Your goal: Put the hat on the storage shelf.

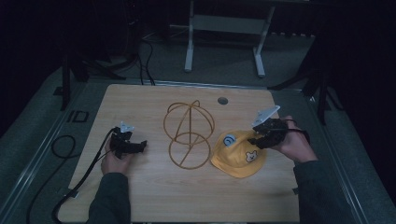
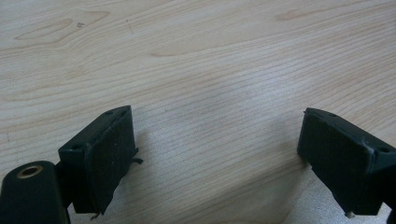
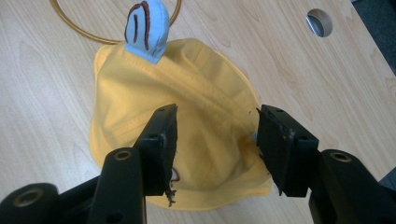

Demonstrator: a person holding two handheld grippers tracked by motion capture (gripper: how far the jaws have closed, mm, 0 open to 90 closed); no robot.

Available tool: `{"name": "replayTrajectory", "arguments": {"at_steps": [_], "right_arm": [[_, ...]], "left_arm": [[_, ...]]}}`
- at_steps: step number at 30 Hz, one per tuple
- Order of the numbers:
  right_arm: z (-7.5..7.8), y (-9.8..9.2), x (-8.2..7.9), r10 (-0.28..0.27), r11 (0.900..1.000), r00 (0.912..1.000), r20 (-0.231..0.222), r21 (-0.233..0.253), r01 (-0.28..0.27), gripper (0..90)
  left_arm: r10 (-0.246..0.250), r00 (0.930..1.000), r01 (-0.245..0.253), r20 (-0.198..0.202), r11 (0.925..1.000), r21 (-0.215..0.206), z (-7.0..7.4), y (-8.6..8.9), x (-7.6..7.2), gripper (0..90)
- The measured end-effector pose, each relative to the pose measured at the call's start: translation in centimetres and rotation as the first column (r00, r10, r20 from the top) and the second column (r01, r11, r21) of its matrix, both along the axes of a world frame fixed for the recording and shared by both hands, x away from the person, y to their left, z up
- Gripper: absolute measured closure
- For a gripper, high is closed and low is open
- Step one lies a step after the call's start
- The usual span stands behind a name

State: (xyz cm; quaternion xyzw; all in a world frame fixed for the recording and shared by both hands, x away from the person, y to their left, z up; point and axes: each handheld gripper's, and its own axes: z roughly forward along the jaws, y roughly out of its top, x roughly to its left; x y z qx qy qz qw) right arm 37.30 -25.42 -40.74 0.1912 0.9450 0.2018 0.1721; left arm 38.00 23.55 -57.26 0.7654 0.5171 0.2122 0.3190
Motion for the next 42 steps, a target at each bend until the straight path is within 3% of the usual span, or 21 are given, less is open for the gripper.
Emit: {"name": "replayTrajectory", "arguments": {"at_steps": [8, 13, 16, 23, 28, 37, 42], "right_arm": [[-0.3, 1.6, 1.5, 0.024, 0.998, 0.9983, -0.052, -0.052, -0.027, 41.3], [-1.1, 2.9, 2.1, 0.052, 0.987, 0.9952, -0.082, -0.146, -0.064, 39.6], [-1.6, 3.4, 2.2, 0.081, 0.972, 0.9936, -0.08, -0.215, -0.096, 44.3], [-1.7, 3.6, 2.7, 0.116, 0.955, 0.9854, -0.124, -0.259, -0.145, 62.9], [-1.2, 3.5, 2.7, 0.121, 0.951, 0.9819, -0.145, -0.265, -0.157, 74.9], [0.0, 2.8, 2.4, 0.121, 0.965, 0.9802, -0.156, -0.214, -0.154, 76.8], [0.8, 2.6, 2.3, 0.111, 0.965, 0.9821, -0.152, -0.219, -0.143, 77.0]], "left_arm": [[-0.001, 1.0, 0.001, 0.0, 1.0, 0.001, 0.0, 0.0, 0.0, 11.1], [0.0, 1.0, 0.0, 0.001, 1.0, 0.0, 0.0, 0.0, 0.0, 11.2], [0.001, 1.0, -0.001, 0.001, 1.0, -0.001, 0.0, 0.0, 0.0, 11.1], [0.0, 1.0, 0.0, 0.001, 1.0, -0.001, 0.0, 0.0, 0.0, 11.1], [0.0, 1.0, 0.0, 0.001, 1.0, 0.0, 0.0, 0.0, 0.0, 11.1], [-0.001, 1.0, 0.001, 0.0, 1.0, 0.001, 0.0, 0.0, 0.0, 11.1], [-0.001, 1.0, 0.001, 0.0, 1.0, 0.001, 0.0, 0.0, 0.0, 11.1]]}}
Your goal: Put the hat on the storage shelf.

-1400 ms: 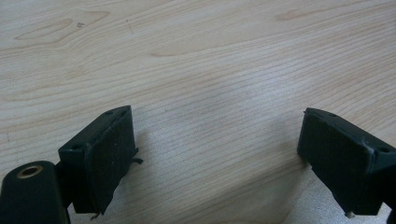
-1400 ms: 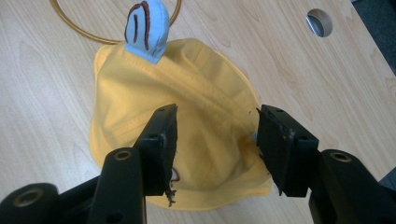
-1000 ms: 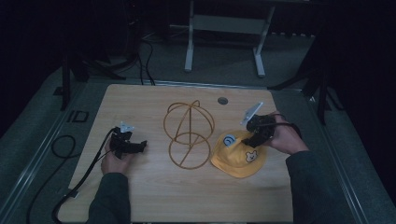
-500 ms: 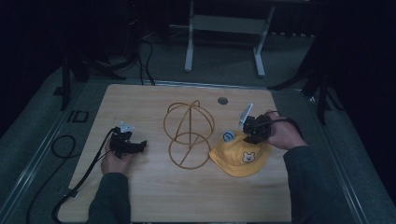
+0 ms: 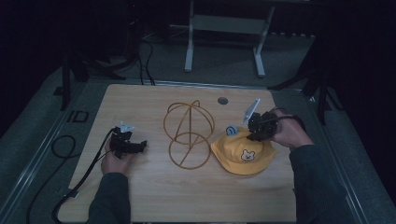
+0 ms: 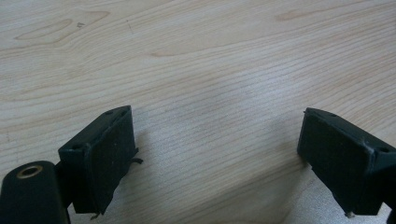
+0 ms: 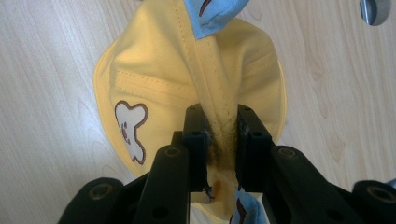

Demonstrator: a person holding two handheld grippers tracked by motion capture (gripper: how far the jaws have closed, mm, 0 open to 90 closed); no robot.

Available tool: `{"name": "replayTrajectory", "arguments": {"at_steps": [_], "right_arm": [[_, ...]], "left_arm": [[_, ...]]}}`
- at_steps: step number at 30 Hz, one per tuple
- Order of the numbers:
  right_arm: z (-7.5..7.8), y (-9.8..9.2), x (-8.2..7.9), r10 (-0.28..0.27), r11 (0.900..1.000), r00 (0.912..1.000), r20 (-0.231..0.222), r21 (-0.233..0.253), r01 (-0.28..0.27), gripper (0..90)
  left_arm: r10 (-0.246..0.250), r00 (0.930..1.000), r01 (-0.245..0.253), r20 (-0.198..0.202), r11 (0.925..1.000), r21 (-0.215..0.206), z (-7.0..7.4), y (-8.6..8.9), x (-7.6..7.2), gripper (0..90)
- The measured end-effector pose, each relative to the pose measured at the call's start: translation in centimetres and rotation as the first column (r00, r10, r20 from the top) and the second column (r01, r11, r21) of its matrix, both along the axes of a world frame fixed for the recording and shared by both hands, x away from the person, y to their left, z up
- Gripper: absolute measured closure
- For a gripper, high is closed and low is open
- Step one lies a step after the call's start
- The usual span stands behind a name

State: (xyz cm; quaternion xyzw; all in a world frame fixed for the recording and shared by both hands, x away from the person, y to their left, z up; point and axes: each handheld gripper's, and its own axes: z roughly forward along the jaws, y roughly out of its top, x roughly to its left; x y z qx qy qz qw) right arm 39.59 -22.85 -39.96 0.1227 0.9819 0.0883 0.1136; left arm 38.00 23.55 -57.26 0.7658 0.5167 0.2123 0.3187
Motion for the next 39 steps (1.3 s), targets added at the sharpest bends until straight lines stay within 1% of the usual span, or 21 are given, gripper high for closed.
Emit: {"name": "replayTrajectory", "arguments": {"at_steps": [6, 7, 8, 10, 11, 14, 16, 17, 21, 22, 23, 24, 26, 28, 31, 34, 35, 36, 38, 39], "right_arm": [[1.1, -0.1, -0.1, -0.003, 1.0, 0.9999, 0.015, 0.008, 0.003, 77.1], [1.1, -0.1, -0.1, -0.003, 1.0, 0.9999, 0.015, 0.008, 0.003, 77.1], [1.5, -0.2, -0.1, 0.003, 1.0, 0.9998, 0.021, 0.009, -0.004, 77.4], [1.6, -0.3, -0.1, 0.003, 1.0, 0.9997, 0.023, 0.008, -0.003, 77.4], [2.0, -0.4, -0.2, -0.005, 1.0, 0.9996, 0.026, 0.012, 0.004, 77.5], [2.3, -0.5, -0.2, -0.002, 1.0, 0.9995, 0.03, 0.019, 0.002, 77.5], [2.9, -0.8, -0.3, -0.004, 0.999, 0.9995, 0.032, 0.033, 0.003, 77.5], [3.1, -0.9, -0.4, -0.012, 0.999, 0.9995, 0.031, 0.034, 0.011, 77.5], [3.6, -1.0, -0.4, -0.003, 0.999, 0.9992, 0.039, 0.04, 0.002, 77.6], [3.9, -1.1, -0.5, -0.007, 0.999, 0.999, 0.045, 0.043, 0.005, 77.6], [3.9, -1.1, -0.5, -0.007, 0.999, 0.999, 0.045, 0.043, 0.005, 77.6], [4.4, -1.3, -0.6, -0.014, 0.999, 0.9988, 0.047, 0.049, 0.011, 77.5], [4.5, -1.3, -0.6, -0.014, 0.999, 0.9987, 0.049, 0.052, 0.011, 77.5], [5.0, -1.6, -0.6, -0.019, 0.998, 0.9985, 0.052, 0.061, 0.016, 77.5], [5.4, -1.6, -0.7, -0.026, 0.998, 0.9981, 0.055, 0.061, 0.022, 77.5], [6.3, -1.8, -0.8, -0.03, 0.996, 0.9968, 0.075, 0.083, 0.024, 77.5], [6.3, -1.8, -0.8, -0.03, 0.996, 0.9968, 0.075, 0.083, 0.024, 77.5], [6.9, -2.0, -0.8, -0.032, 0.994, 0.9958, 0.086, 0.107, 0.023, 77.5], [7.1, -2.0, -0.9, -0.035, 0.993, 0.9954, 0.089, 0.113, 0.025, 77.5], [7.6, -2.2, -0.9, -0.039, 0.992, 0.9945, 0.097, 0.125, 0.027, 77.5]], "left_arm": [[0.0, 1.0, 0.0, 0.0, 1.0, 0.0, 0.0, 0.0, 0.0, 11.1], [0.0, 1.0, 0.0, 0.0, 1.0, 0.0, 0.0, 0.0, 0.0, 11.1], [-0.002, 1.0, 0.002, -0.001, 1.0, 0.002, 0.0, 0.0, 0.0, 11.1], [-0.002, 1.0, 0.002, -0.001, 1.0, 0.002, 0.0, 0.0, 0.0, 11.1], [-0.002, 1.0, 0.002, -0.001, 1.0, 0.002, 0.0, 0.0, 0.0, 11.1], [-0.002, 1.0, 0.002, -0.001, 1.0, 0.002, 0.0, 0.0, 0.0, 11.2], [-0.002, 1.0, 0.002, -0.001, 1.0, 0.003, 0.0, 0.0, 0.0, 11.2], [-0.002, 1.0, 0.002, -0.001, 1.0, 0.002, 0.0, 0.0, 0.0, 11.2], [-0.002, 1.0, 0.002, -0.001, 1.0, 0.002, 0.0, 0.0, 0.0, 11.2], [-0.002, 1.0, 0.002, -0.001, 1.0, 0.002, 0.0, 0.0, 0.0, 11.2], [-0.002, 1.0, 0.002, -0.001, 1.0, 0.002, 0.0, 0.0, 0.0, 11.2], [-0.001, 1.0, 0.001, 0.0, 1.0, 0.001, 0.0, 0.0, 0.0, 11.2], [-0.002, 1.0, 0.002, -0.001, 1.0, 0.002, 0.0, 0.0, 0.0, 11.2], [-0.002, 1.0, 0.002, -0.001, 1.0, 0.002, 0.0, 0.0, 0.0, 11.2], [-0.002, 1.0, 0.002, -0.001, 1.0, 0.002, 0.0, 0.0, 0.0, 11.2], [-0.002, 1.0, 0.002, -0.001, 1.0, 0.002, 0.0, 0.0, 0.0, 11.2], [-0.002, 1.0, 0.002, -0.001, 1.0, 0.002, 0.0, 0.0, 0.0, 11.2], [-0.002, 1.0, 0.002, -0.001, 1.0, 0.003, 0.0, 0.0, 0.0, 11.2], [-0.002, 1.0, 0.002, -0.001, 1.0, 0.003, 0.0, 0.0, 0.0, 11.2], [-0.003, 1.0, 0.003, -0.001, 1.0, 0.003, 0.0, 0.0, 0.0, 11.2]]}}
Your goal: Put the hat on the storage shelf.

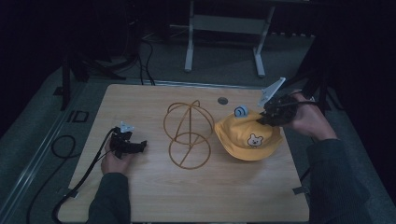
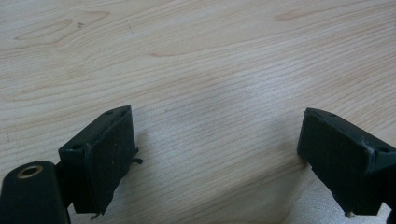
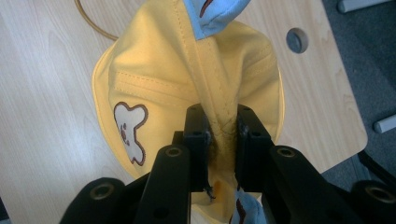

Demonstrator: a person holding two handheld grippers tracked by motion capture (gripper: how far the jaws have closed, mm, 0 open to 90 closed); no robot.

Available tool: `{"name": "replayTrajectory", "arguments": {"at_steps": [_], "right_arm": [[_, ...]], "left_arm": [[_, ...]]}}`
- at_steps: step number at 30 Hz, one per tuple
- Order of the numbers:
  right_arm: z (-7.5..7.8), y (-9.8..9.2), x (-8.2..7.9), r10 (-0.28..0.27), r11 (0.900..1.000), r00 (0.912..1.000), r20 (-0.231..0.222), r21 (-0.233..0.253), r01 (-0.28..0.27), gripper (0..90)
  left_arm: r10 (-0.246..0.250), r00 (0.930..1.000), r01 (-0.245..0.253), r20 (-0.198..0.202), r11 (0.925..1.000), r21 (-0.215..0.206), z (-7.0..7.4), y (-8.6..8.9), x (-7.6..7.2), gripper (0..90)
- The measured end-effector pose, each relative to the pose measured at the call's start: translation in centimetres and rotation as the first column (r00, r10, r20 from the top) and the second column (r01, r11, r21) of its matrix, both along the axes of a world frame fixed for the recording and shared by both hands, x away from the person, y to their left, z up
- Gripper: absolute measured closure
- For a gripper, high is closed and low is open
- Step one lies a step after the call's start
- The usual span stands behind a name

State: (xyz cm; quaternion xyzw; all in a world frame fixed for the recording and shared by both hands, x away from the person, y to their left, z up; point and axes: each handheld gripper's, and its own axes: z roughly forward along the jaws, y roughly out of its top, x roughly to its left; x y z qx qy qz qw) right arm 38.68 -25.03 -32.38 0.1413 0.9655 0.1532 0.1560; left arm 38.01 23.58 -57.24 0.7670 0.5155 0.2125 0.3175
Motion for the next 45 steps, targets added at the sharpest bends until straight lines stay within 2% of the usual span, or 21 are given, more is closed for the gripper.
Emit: {"name": "replayTrajectory", "arguments": {"at_steps": [7, 16, 29, 45], "right_arm": [[1.5, -0.5, 0.0, -0.007, 0.999, 0.9999, 0.013, 0.043, 0.006, 77.6], [2.3, -0.9, -0.1, -0.012, 0.997, 0.9996, 0.025, 0.082, 0.01, 77.6], [2.5, -1.1, -0.1, -0.02, 0.995, 0.9994, 0.029, 0.098, 0.017, 77.6], [4.1, -1.5, -0.4, -0.027, 0.994, 0.9984, 0.051, 0.111, 0.021, 77.7]], "left_arm": [[0.0, 1.0, 0.0, 0.0, 1.0, -0.001, 0.0, 0.0, 0.0, 11.2], [0.0, 1.0, 0.0, 0.0, 1.0, -0.001, 0.0, 0.0, 0.0, 11.2], [0.0, 1.0, 0.0, -0.001, 1.0, -0.001, 0.0, 0.0, 0.0, 11.2], [0.0, 1.0, 0.0, 0.0, 1.0, -0.001, 0.0, 0.0, 0.0, 11.2]]}}
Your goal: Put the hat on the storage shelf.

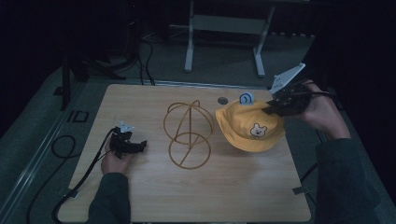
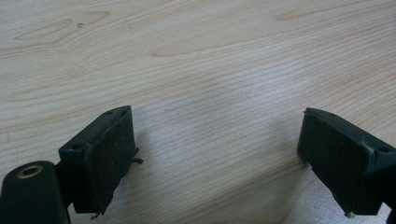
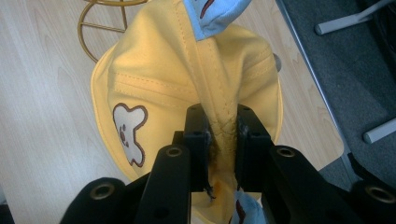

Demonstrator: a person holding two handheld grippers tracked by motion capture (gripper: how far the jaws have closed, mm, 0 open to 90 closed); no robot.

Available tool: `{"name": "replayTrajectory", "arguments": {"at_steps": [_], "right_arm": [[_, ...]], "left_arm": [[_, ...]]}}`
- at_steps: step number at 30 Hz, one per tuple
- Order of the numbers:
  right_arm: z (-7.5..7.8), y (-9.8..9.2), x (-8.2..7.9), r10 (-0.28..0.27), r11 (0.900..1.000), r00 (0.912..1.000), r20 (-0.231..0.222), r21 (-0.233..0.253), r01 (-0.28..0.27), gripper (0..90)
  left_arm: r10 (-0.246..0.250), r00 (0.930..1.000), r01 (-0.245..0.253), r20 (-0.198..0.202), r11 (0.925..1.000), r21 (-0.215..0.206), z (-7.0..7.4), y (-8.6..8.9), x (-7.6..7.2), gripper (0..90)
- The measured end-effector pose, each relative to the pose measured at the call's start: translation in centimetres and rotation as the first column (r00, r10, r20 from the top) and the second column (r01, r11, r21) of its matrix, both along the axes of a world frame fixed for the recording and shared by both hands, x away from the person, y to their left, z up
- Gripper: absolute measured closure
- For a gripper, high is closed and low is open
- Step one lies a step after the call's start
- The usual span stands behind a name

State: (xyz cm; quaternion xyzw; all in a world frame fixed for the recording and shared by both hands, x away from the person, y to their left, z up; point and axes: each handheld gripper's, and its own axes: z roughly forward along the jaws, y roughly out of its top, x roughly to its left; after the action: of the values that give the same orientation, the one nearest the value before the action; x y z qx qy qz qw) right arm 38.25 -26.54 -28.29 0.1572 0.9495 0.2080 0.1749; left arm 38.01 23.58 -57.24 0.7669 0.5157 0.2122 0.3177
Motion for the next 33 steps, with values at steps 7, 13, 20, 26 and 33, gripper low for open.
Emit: {"name": "replayTrajectory", "arguments": {"at_steps": [7, 13, 20, 26, 33], "right_arm": [[0.7, -0.2, -0.3, 0.01, 1.0, 0.9999, 0.014, 0.022, -0.01, 77.7], [1.1, -0.3, -0.4, 0.019, 0.998, 0.9995, 0.024, 0.057, -0.02, 77.7], [1.3, -0.2, -0.4, 0.031, 0.996, 0.9992, 0.024, 0.085, -0.033, 77.8], [1.5, -0.2, -0.5, 0.034, 0.994, 0.999, 0.03, 0.103, -0.037, 77.8], [2.1, 0.4, -0.6, 0.033, 0.994, 0.9987, 0.04, 0.107, -0.037, 77.8]], "left_arm": [[0.0, 1.0, 0.0, 0.0, 1.0, 0.0, 0.0, 0.0, 0.0, 11.2], [0.0, 1.0, 0.0, 0.0, 1.0, 0.0, 0.0, 0.0, 0.0, 11.2], [0.0, 1.0, 0.0, 0.0, 1.0, 0.0, 0.0, 0.0, 0.0, 11.2], [0.0, 1.0, 0.0, 0.0, 1.0, 0.0, 0.0, 0.0, 0.0, 11.2], [0.0, 1.0, 0.0, 0.0, 1.0, 0.0, 0.0, 0.0, 0.0, 11.2]]}}
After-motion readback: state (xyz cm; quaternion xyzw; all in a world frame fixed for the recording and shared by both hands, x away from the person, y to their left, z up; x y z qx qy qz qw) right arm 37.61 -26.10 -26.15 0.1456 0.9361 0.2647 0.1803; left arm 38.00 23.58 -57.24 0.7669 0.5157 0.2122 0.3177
